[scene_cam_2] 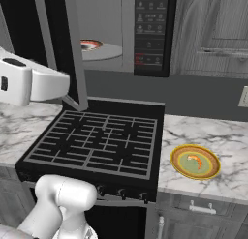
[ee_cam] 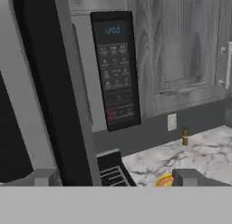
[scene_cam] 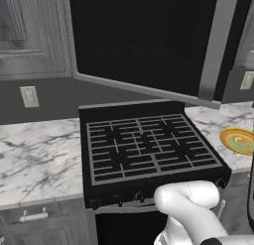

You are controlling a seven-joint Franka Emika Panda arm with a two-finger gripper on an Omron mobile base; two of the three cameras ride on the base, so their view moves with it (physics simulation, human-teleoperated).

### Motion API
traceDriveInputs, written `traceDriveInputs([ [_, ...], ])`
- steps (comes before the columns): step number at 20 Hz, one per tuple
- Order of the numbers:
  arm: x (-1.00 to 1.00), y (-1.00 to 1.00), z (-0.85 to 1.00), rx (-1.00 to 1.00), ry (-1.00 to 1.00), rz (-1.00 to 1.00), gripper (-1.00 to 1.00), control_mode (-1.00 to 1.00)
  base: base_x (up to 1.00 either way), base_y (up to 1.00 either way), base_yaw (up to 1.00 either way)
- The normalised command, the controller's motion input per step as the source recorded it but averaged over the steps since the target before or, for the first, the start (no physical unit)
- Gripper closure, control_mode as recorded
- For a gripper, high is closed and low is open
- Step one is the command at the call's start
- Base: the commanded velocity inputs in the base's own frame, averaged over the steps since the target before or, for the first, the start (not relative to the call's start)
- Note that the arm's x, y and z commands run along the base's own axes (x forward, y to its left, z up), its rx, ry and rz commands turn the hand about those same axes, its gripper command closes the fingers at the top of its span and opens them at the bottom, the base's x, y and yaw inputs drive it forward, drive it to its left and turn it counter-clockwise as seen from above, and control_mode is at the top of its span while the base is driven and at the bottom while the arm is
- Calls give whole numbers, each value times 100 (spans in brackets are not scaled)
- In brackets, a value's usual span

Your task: Pick the shrimp from the counter and place it in the microwave. Then turn on the microwave.

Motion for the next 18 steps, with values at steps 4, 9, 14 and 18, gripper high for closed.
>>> traceDriveInputs([
  [4,14,-37,-10,48,1,14,-100,-100,0,0,0],
  [9,29,-7,-25,50,0,14,-100,-100,0,0,0],
  [14,68,0,-29,48,0,11,-100,-100,0,0,0],
  [18,98,0,-32,47,-1,11,-100,-100,0,0,0],
])
